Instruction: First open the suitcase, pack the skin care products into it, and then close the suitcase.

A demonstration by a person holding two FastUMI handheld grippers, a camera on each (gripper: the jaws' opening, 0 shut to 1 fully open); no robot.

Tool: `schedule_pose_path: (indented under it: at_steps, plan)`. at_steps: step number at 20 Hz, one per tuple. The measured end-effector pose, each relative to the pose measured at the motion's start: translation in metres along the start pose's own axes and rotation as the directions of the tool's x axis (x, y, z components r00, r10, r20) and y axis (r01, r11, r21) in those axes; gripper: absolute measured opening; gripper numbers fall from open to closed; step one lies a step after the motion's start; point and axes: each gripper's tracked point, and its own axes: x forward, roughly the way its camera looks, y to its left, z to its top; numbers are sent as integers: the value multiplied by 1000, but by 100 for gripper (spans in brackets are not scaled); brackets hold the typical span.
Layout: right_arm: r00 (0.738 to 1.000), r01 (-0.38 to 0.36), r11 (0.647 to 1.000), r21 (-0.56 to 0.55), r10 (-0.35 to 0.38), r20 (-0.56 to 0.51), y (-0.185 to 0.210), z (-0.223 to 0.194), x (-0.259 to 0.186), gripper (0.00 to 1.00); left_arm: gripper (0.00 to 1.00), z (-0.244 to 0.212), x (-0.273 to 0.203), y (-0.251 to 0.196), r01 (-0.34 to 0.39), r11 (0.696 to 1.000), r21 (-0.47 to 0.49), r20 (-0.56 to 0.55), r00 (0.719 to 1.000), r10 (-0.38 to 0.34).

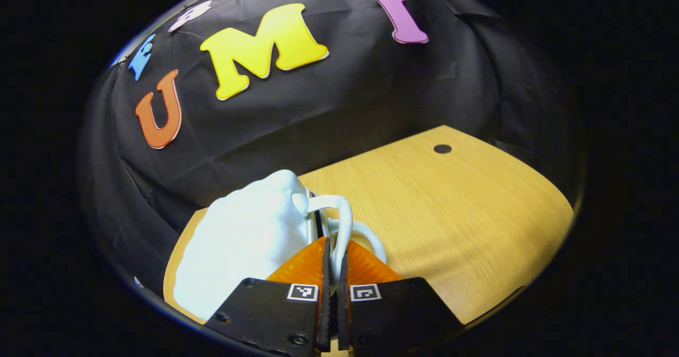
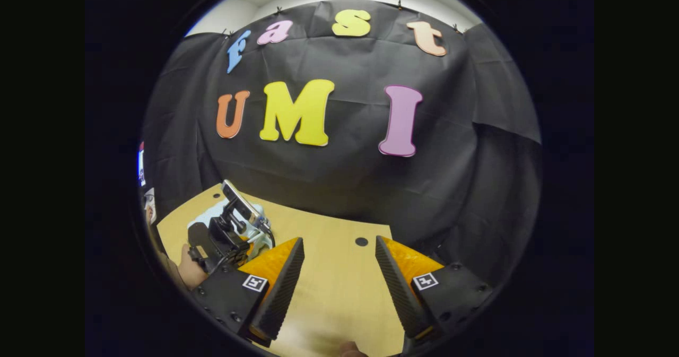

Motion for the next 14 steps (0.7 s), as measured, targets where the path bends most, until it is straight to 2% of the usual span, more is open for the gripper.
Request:
schedule_pose_path:
  at_steps: [2,5,8,10,11,12,13,14]
  plan:
    - [999,20,999,34,-19,-31,-9,-13,-3,81,8,0,10,0,7,1000,21,-13,1000,-6]
    - [998,51,994,95,-46,-47,-21,-19,-9,81,24,-2,14,-7,19,999,39,-39,999,-18]
    - [996,80,986,149,-75,-39,-26,-13,-13,81,27,-4,16,-8,25,999,47,-62,998,-22]
    - [995,100,981,167,-95,-36,-25,-10,-15,81,38,-1,11,-13,52,998,35,-60,997,-50]
    - [994,108,979,175,-104,-32,-23,-7,-17,81,54,7,7,-10,54,998,32,-40,998,-53]
    - [993,121,977,178,-118,-27,-20,-4,-19,81,61,15,0,-8,56,998,29,-19,998,-55]
    - [991,132,975,181,-130,-21,-17,0,-20,80,84,20,-8,-4,64,998,13,-12,998,-64]
    - [990,140,973,184,-140,-13,-12,5,-21,81,91,30,-20,1,68,997,-25,15,998,-68]
